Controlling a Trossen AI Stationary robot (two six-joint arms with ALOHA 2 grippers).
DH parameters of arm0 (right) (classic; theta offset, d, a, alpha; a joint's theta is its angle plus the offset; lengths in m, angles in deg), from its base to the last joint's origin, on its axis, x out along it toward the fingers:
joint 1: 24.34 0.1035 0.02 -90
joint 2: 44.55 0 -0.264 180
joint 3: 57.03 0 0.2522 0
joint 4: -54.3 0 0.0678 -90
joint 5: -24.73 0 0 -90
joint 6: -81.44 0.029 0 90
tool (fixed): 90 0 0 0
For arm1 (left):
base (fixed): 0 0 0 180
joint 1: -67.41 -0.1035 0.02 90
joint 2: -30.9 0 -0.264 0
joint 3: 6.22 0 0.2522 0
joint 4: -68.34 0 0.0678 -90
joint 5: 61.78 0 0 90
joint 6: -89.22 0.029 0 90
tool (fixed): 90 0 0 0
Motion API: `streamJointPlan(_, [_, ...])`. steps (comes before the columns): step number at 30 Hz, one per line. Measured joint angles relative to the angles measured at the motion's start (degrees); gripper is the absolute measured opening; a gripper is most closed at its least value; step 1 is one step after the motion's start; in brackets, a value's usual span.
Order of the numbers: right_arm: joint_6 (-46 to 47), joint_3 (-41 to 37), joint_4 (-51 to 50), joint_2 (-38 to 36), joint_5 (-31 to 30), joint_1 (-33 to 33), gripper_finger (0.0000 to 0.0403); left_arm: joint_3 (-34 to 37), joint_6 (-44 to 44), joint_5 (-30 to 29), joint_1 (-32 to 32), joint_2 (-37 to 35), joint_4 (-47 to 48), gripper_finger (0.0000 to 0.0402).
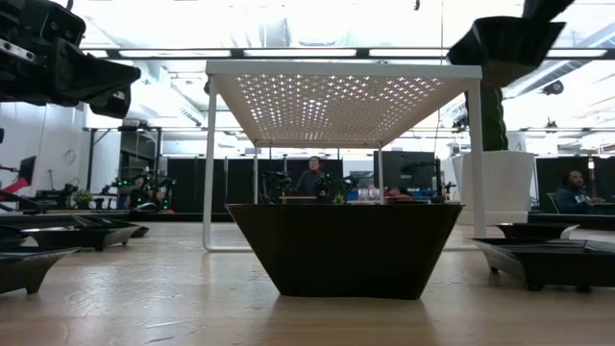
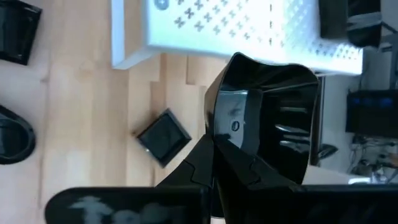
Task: Pick & Place Mini shaped plates
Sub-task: Stack the black distorted square plate on top of the black distorted square plate on the shelf
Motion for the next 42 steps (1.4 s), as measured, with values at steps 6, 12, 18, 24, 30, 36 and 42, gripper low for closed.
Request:
streamJointPlan(6, [-6.9, 1.3, 0.0, 0.0, -1.7, -3.8, 0.0008, 0.0, 0.0, 0.0, 0.0, 0.0, 0.0, 0.0000])
streamJointPlan(12, [-13.3, 2.6, 0.0, 0.0, -5.2, -6.6, 0.0008, 0.0, 0.0, 0.0, 0.0, 0.0, 0.0, 0.0000])
streamJointPlan(18, [-18.9, 3.4, 0.1, 0.0, -9.6, -8.8, 0.0008, 0.0, 0.0, 0.0, 0.0, 0.0, 0.0, 0.0000])
streamJointPlan(24, [-23.9, 3.4, 1.0, 0.0, -11.8, -11.8, 0.0008, 0.0, 0.0, 0.0, 0.0, 0.0, 0.0, 0.0000])
streamJointPlan(30, [-31.2, 3.5, 7.1, 0.0, -11.8, -15.6, 0.0008, 0.0, 0.0, 0.0, 0.0, 0.0, 0.0, 0.0000])
streamJointPlan(36, [-41.2, 3.6, 14.8, 0.0, -10.3, -19.7, 0.0008, 0.0, 0.0, 0.0, 0.0, 0.0, 0.0, 0.0000])
streamJointPlan(42, [-49.4, 3.7, 21.9, -0.1, -6.5, -25.3, 0.0008, 0.0, 0.0, 0.0, 0.0, 0.0, 0.0, 0.0000])
